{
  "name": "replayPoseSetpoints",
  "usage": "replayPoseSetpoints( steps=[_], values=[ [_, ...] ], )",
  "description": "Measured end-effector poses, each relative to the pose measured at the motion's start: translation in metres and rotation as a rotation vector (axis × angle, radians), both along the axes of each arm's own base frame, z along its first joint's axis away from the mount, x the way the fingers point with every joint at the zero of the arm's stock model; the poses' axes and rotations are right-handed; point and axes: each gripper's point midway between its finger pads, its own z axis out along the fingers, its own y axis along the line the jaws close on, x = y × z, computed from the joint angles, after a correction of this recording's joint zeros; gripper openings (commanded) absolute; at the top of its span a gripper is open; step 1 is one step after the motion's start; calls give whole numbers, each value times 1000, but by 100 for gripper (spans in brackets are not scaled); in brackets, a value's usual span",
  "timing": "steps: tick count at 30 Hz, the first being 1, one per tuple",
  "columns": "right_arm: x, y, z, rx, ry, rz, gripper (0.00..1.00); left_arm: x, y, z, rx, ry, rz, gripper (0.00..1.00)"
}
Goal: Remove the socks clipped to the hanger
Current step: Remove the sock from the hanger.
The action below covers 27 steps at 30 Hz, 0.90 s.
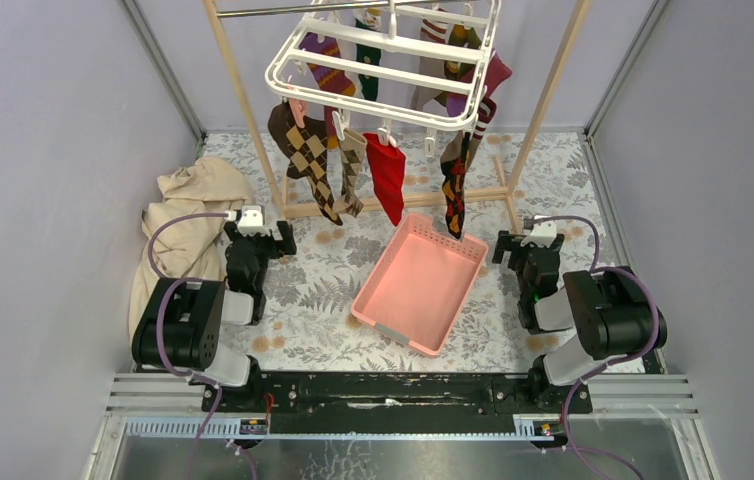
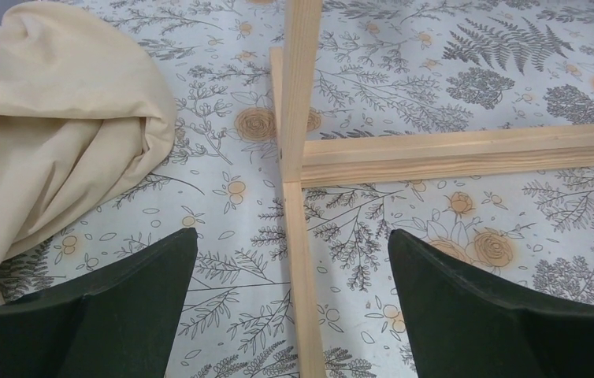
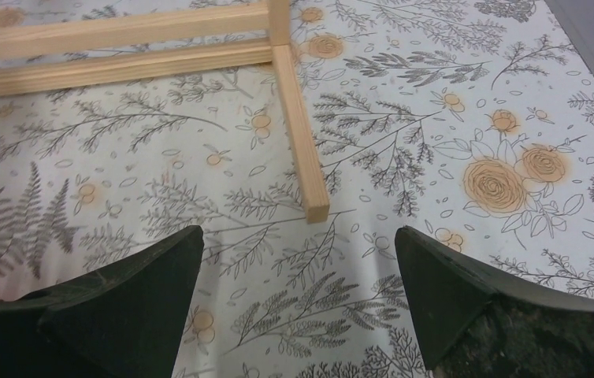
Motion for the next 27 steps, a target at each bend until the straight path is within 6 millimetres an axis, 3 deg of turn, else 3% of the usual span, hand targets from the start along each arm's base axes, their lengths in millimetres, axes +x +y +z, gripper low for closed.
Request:
replayPoseSetpoints(
  steps=[4, 7, 11, 15, 22, 27],
  values=[
    [-14, 1, -1, -1, -13, 14, 100, -5, -3, 17, -7, -10, -5, 99],
    [-18, 0, 15, 3, -47, 14, 100, -6, -4, 53, -63, -51, 16, 99],
    [-5, 3, 69, 14, -119, 18, 100, -12, -9, 112, -158, -156, 14, 99],
    [-1, 6, 134, 37, -219, 31, 100, -17, -24, 150, -222, -176, -20, 99],
    [-17, 15, 185, 208, -209, 30, 100, -30, -54, 203, -333, -144, -114, 99],
    [-22, 27, 220, 332, -105, 32, 100, -45, -73, 260, -466, -143, -194, 99]
  ],
)
